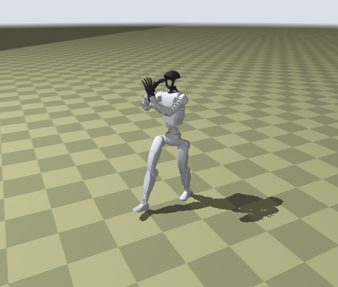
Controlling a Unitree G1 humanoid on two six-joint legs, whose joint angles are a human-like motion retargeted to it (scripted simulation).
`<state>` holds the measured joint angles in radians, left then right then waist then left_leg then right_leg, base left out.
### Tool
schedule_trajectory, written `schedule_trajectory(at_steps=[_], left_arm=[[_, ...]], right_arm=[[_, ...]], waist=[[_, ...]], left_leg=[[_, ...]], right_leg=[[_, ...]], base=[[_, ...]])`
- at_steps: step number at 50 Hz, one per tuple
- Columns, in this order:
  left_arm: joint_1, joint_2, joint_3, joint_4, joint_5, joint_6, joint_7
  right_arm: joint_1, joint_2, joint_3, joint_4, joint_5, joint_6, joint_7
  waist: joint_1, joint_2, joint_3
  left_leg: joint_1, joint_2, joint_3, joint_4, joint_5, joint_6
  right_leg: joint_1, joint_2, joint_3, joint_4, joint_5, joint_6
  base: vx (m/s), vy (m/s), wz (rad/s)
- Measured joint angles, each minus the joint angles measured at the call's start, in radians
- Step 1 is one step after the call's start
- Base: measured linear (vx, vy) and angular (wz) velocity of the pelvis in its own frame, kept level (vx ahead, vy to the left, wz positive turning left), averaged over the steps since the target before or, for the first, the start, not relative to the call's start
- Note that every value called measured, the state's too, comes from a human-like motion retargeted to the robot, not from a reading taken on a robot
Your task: Kungfu
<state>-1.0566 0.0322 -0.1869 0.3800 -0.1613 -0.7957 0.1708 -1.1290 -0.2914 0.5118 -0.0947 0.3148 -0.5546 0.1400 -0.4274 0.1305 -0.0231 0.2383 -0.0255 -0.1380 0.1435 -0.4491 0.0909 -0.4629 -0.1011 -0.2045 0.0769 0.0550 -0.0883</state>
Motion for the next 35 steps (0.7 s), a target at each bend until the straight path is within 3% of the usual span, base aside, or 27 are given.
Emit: schedule_trajectory(at_steps=[3, 5, 8, 9, 11, 12, 15, 18, 21, 23, 25, 26, 27, 29, 30, 33, 35], left_arm=[[0.027, -0.027, 0.006, 0.082, 0.016, 0.016, -0.008], [0.062, -0.026, 0.019, 0.166, 0.028, 0.021, -0.027], [0.218, -0.009, 0.043, 0.326, 0.124, 0.009, -0.085], [0.276, 0.012, 0.046, 0.381, 0.169, 0.013, -0.098], [0.387, 0.084, 0.058, 0.491, 0.252, 0.031, -0.134], [0.447, 0.126, 0.073, 0.545, 0.294, 0.042, -0.170], [0.669, 0.234, 0.150, 0.693, 0.457, 0.120, -0.278], [0.926, 0.261, 0.248, 0.810, 0.661, 0.239, -0.262], [1.125, 0.297, 0.323, 0.904, 0.743, 0.365, -0.233], [1.238, 0.316, 0.340, 0.954, 0.722, 0.446, -0.229], [1.342, 0.316, 0.335, 0.986, 0.676, 0.496, -0.257], [1.389, 0.322, 0.319, 0.987, 0.651, 0.502, -0.293], [1.435, 0.326, 0.305, 0.982, 0.633, 0.508, -0.330], [1.524, 0.321, 0.288, 0.949, 0.641, 0.520, -0.415], [1.569, 0.310, 0.285, 0.929, 0.661, 0.525, -0.458], [1.637, 0.268, 0.284, 0.845, 0.732, 0.558, -0.688], [1.639, 0.261, 0.253, 0.785, 0.764, 0.562, -0.862]], right_arm=[[0.018, -0.008, -0.009, 0.034, -0.021, -0.016, -0.050], [0.056, -0.027, -0.014, 0.050, -0.078, -0.018, -0.078], [0.269, -0.028, -0.047, 0.097, -0.177, -0.052, -0.078], [0.347, -0.028, -0.054, 0.129, -0.200, -0.068, -0.075], [0.497, -0.021, -0.071, 0.229, -0.222, -0.063, -0.062], [0.575, -0.014, -0.088, 0.295, -0.227, -0.043, -0.041], [0.818, 0.000, -0.196, 0.527, -0.230, 0.061, 0.121], [1.064, -0.053, -0.369, 0.727, -0.331, 0.228, 0.312], [1.234, -0.089, -0.488, 0.865, -0.465, 0.463, 0.431], [1.334, -0.101, -0.537, 0.914, -0.533, 0.595, 0.499], [1.433, -0.111, -0.560, 0.929, -0.572, 0.617, 0.541], [1.471, -0.114, -0.554, 0.932, -0.573, 0.604, 0.534], [1.508, -0.116, -0.548, 0.936, -0.576, 0.588, 0.529], [1.571, -0.111, -0.536, 0.941, -0.596, 0.548, 0.539], [1.598, -0.105, -0.532, 0.945, -0.617, 0.531, 0.555], [1.614, -0.071, -0.471, 0.950, -0.689, 0.501, 0.626], [1.591, -0.050, -0.426, 0.941, -0.696, 0.484, 0.678]], waist=[[-0.037, -0.002, -0.009], [-0.061, -0.013, -0.031], [-0.014, -0.009, -0.106], [0.010, -0.029, -0.095], [0.019, -0.065, -0.050], [0.013, -0.077, -0.034], [0.015, -0.089, -0.029], [0.152, -0.097, -0.052], [0.231, -0.075, -0.014], [0.290, -0.063, 0.029], [0.349, -0.071, 0.080], [0.366, -0.081, 0.100], [0.378, -0.090, 0.115], [0.386, -0.105, 0.124], [0.399, -0.118, 0.128], [0.428, -0.127, 0.177], [0.443, -0.137, 0.215]], left_leg=[[0.029, 0.007, 0.003, 0.063, 0.044, -0.009], [0.036, 0.007, 0.011, 0.122, 0.151, -0.044], [-0.037, 0.050, 0.120, 0.317, 0.548, -0.174], [-0.063, 0.064, 0.192, 0.415, 0.673, -0.200], [-0.151, 0.094, 0.282, 0.635, 0.872, -0.204], [-0.221, 0.096, 0.287, 0.747, 0.907, -0.197], [-0.474, 0.074, 0.283, 1.012, 0.697, -0.181], [-0.716, 0.117, 0.412, 1.063, 0.610, -0.202], [-0.893, 0.186, 0.494, 0.828, 0.654, -0.191], [-0.957, 0.229, 0.519, 0.522, 0.725, -0.246], [-0.987, 0.244, 0.462, 0.189, 0.800, -0.320], [-0.995, 0.250, 0.463, 0.069, 0.762, -0.336], [-1.018, 0.250, 0.458, -0.031, 0.695, -0.331], [-1.098, 0.236, 0.458, -0.121, 0.477, -0.249], [-1.119, 0.240, 0.493, -0.142, 0.403, -0.221], [-1.164, 0.306, 0.344, 0.034, 0.463, -0.209], [-1.200, 0.283, 0.210, 0.218, 0.492, -0.185]], right_leg=[[0.050, -0.011, 0.015, 0.055, 0.057, -0.035], [0.120, -0.049, -0.152, 0.053, 0.081, -0.046], [0.099, 0.010, -0.010, 0.128, -0.012, -0.058], [0.114, 0.018, 0.027, 0.150, -0.035, -0.055], [0.194, 0.015, 0.007, 0.155, -0.079, -0.052], [0.241, 0.011, -0.033, 0.145, -0.097, -0.052], [0.339, 0.037, -0.082, 0.089, -0.110, -0.050], [0.374, 0.089, -0.004, 0.050, -0.107, -0.070], [0.434, 0.157, 0.032, 0.009, -0.111, -0.097], [0.488, 0.206, 0.062, -0.014, -0.116, -0.113], [0.555, 0.233, 0.109, -0.020, -0.135, -0.130], [0.578, 0.236, 0.139, -0.013, -0.148, -0.140], [0.594, 0.240, 0.158, -0.007, -0.159, -0.151], [0.593, 0.240, 0.154, 0.012, -0.170, -0.163], [0.588, 0.229, 0.151, 0.029, -0.173, -0.162], [0.535, 0.240, 0.152, 0.137, -0.129, -0.159], [0.504, 0.238, 0.134, 0.183, -0.107, -0.172]], base=[[0.67, -0.52, 0.85], [0.75, -0.66, 0.78], [0.94, -0.84, -0.43], [0.68, -0.57, -1.65], [0.40, -0.43, -1.09], [0.36, -0.44, -0.46], [0.53, -0.44, -0.71], [0.66, -0.36, -1.94], [0.47, -0.19, -1.54], [0.47, -0.16, -1.66], [0.40, -0.13, -1.60], [0.36, -0.16, -1.14], [0.32, -0.18, -0.50], [0.27, -0.14, -0.22], [0.28, -0.07, -0.61], [0.08, -0.05, -0.97], [-0.18, -0.07, -0.61]])
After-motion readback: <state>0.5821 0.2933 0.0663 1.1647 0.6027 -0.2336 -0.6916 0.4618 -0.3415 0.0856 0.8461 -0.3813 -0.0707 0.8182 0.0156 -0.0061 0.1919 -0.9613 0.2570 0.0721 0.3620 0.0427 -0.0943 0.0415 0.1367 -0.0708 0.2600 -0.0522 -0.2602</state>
